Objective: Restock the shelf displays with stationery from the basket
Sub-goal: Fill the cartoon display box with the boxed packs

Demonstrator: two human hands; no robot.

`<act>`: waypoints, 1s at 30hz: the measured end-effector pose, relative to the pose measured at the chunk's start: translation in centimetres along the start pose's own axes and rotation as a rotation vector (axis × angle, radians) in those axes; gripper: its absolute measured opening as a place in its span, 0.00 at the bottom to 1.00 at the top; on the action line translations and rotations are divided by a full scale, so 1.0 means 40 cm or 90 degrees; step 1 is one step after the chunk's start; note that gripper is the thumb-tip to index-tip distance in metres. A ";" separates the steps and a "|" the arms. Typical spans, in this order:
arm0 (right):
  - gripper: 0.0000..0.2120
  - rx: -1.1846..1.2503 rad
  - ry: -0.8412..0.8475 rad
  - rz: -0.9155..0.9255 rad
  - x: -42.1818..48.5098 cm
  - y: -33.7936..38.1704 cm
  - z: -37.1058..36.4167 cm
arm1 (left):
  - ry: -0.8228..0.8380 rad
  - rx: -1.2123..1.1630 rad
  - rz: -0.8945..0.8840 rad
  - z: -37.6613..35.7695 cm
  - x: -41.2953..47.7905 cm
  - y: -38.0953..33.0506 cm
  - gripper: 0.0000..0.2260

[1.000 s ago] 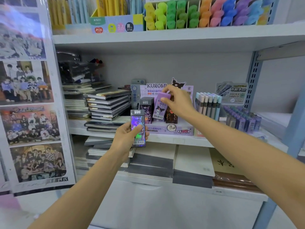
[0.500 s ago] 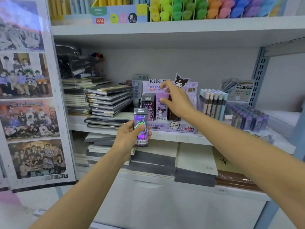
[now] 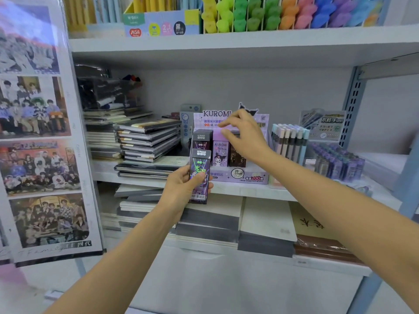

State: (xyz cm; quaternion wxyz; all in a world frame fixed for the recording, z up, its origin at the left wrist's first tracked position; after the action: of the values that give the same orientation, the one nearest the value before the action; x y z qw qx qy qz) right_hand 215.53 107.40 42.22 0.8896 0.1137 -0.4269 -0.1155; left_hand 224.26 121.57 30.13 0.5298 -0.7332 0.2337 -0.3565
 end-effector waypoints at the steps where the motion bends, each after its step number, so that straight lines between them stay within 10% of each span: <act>1: 0.11 0.078 0.016 -0.002 -0.013 0.012 0.011 | 0.012 0.012 -0.005 -0.010 0.000 -0.004 0.10; 7: 0.14 0.219 0.214 -0.068 -0.105 0.030 0.008 | 0.044 0.099 -0.070 -0.091 0.004 -0.027 0.10; 14: 0.10 0.181 -0.020 -0.112 -0.076 -0.060 0.149 | 0.001 0.663 -0.358 -0.132 -0.003 -0.036 0.24; 18: 0.08 0.102 -0.064 -0.102 -0.064 -0.092 0.179 | 0.079 0.914 -0.330 -0.156 0.023 0.039 0.29; 30: 0.09 -0.015 0.051 -0.019 -0.050 -0.077 0.078 | 0.044 0.950 -0.377 -0.151 0.025 0.058 0.24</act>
State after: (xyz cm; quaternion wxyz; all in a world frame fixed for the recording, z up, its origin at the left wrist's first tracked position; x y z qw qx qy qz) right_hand 211.52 104.78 41.72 0.9055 0.1140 -0.3877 -0.1294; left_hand 220.33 116.41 29.32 0.7563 -0.2059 -0.2541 -0.5667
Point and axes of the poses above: each hand's wrist, its own x-axis towards the middle knuckle, its own z-axis out of the back of the hand, y = z × x, the point moved 6 cm from there along x, towards the middle knuckle
